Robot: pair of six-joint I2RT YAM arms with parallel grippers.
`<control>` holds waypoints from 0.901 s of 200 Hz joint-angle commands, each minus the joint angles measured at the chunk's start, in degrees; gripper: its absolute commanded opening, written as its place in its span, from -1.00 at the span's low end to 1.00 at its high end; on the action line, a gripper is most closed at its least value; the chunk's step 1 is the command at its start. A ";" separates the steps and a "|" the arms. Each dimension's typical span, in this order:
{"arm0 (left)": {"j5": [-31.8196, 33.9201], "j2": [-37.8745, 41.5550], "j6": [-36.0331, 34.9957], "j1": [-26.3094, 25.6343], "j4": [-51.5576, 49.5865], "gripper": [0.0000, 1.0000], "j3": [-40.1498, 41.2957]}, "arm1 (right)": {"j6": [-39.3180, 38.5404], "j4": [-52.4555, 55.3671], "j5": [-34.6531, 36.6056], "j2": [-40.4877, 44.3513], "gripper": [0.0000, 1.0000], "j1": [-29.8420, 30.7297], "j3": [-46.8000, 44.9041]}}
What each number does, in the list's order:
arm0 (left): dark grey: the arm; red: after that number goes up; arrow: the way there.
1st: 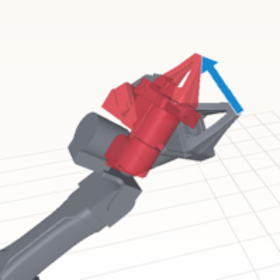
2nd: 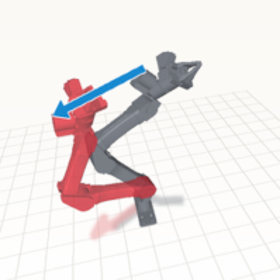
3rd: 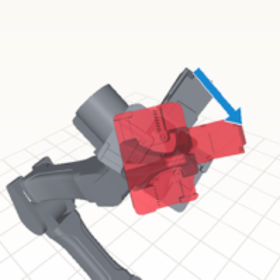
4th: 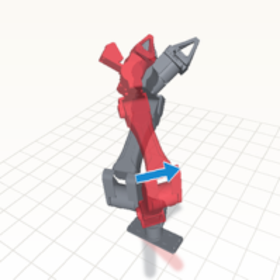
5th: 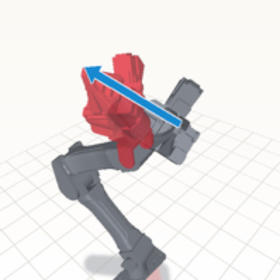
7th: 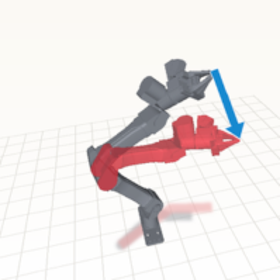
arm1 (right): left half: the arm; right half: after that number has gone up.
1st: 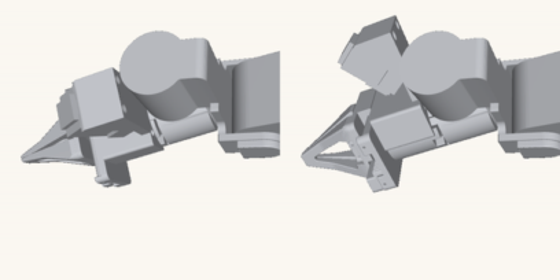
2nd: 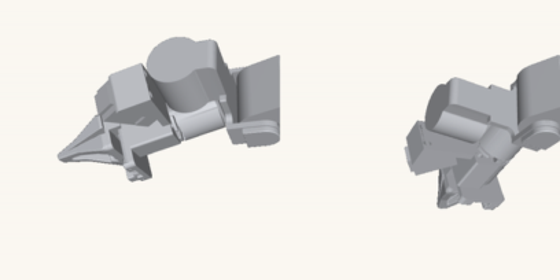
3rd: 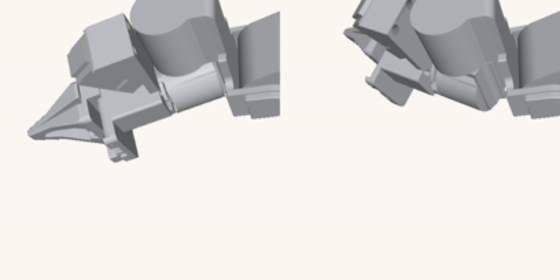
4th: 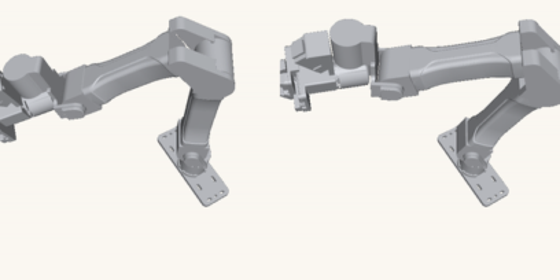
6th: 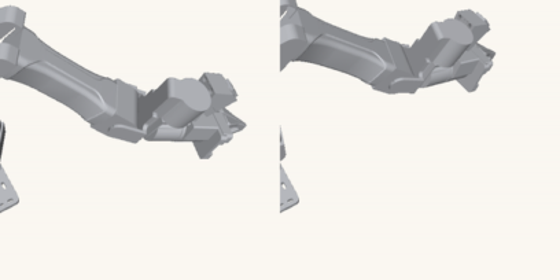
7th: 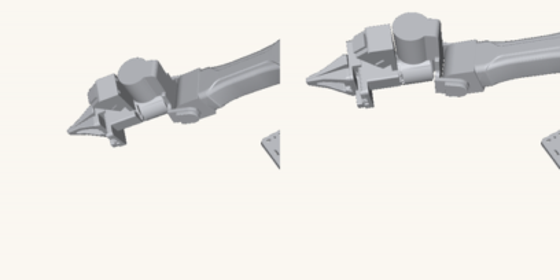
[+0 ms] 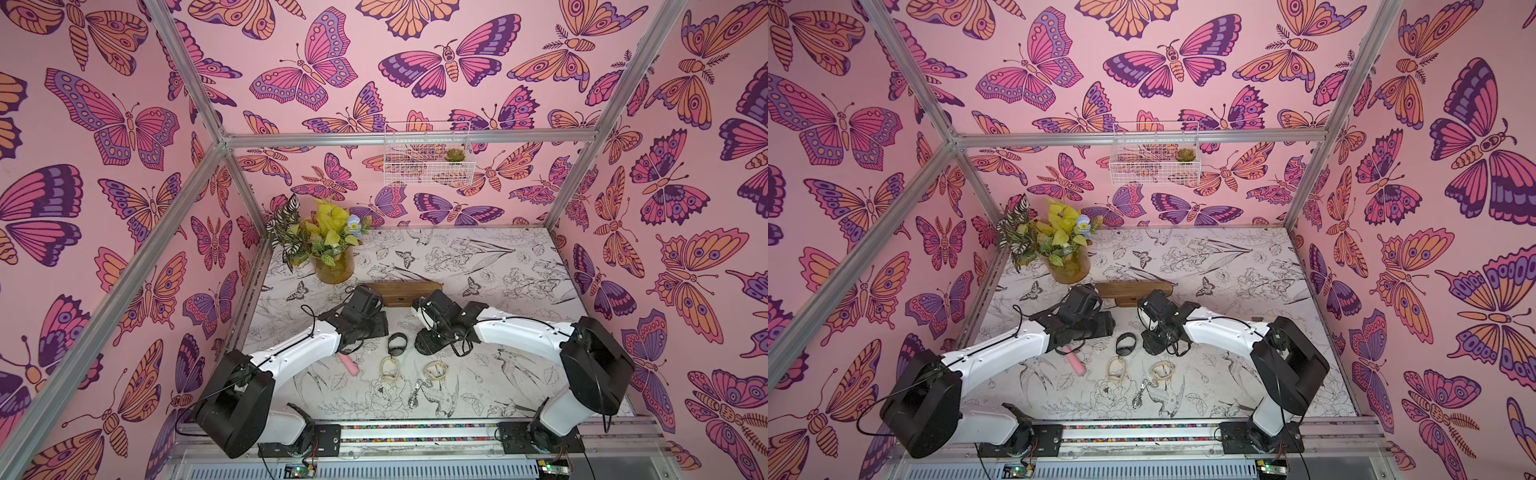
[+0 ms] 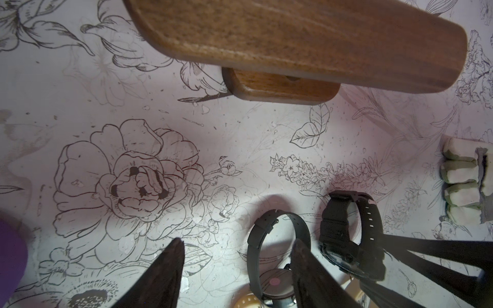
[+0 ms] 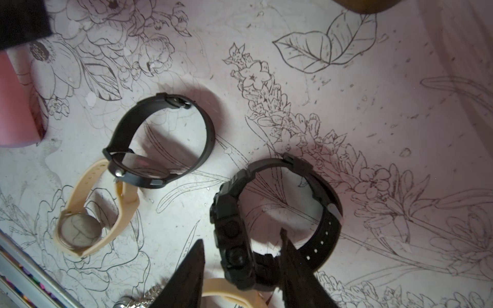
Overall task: Place watch on stand
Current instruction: Pick up the watch at the center of the board.
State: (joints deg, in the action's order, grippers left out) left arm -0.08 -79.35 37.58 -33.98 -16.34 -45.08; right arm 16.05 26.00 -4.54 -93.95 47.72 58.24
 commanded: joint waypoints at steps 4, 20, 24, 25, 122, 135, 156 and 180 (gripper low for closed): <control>-0.28 -0.12 -0.32 0.50 -0.06 0.31 0.51 | -1.02 -0.77 -0.59 -1.34 -0.04 0.44 2.01; -0.28 -0.06 -0.32 0.63 0.01 0.31 0.56 | -1.00 -1.11 -1.00 -2.10 -0.05 0.44 2.19; -0.34 -0.09 -0.28 0.66 0.07 0.31 0.68 | -0.95 -1.25 -1.02 -2.26 -0.06 0.44 2.22; -0.35 -0.05 -0.30 0.62 0.07 0.30 0.64 | -0.94 -1.28 -1.06 -2.23 -0.07 0.44 2.18; -1.15 0.30 -0.34 0.89 0.43 0.31 0.70 | -1.11 -2.36 -2.86 -3.63 -0.83 0.37 2.06; -1.41 0.47 -0.47 0.93 0.43 0.31 0.58 | -1.25 -2.36 -3.27 -3.15 -0.91 0.27 2.02; -2.27 1.11 -0.66 0.99 0.54 0.30 0.32 | -0.99 -2.74 -4.94 -1.58 -1.00 -0.62 1.45; -3.71 2.65 -1.65 1.01 1.16 0.29 0.17 | 0.86 -5.02 -9.69 1.70 -1.00 -4.01 -0.19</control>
State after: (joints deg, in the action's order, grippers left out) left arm -1.91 -79.00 37.50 -33.32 -16.27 -45.08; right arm 15.16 23.16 -9.04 -96.42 46.81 59.22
